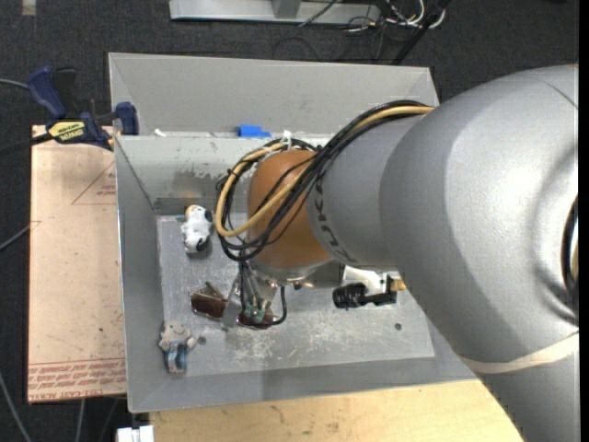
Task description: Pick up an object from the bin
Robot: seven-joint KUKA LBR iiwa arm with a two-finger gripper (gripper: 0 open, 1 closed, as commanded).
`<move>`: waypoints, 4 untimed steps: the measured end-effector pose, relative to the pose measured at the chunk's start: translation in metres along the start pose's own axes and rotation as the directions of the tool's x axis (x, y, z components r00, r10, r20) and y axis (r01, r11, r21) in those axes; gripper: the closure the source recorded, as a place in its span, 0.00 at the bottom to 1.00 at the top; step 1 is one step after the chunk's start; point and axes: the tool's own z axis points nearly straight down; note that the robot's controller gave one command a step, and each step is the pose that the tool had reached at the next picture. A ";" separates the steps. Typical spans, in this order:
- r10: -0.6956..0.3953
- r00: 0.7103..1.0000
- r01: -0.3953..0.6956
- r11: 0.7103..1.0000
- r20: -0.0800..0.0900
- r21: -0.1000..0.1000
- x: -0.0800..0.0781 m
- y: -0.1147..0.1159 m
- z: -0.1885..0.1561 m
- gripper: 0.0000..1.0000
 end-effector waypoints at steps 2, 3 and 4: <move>0.000 1.000 0.000 1.000 0.002 -0.003 0.000 0.001 -0.032 1.00; -0.001 1.000 0.001 1.000 0.003 -0.003 0.000 0.001 -0.042 1.00; -0.001 1.000 0.001 1.000 0.003 -0.003 0.000 0.000 -0.052 1.00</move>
Offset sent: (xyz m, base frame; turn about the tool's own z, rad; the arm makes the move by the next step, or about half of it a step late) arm 0.0000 0.0000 0.0301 0.0000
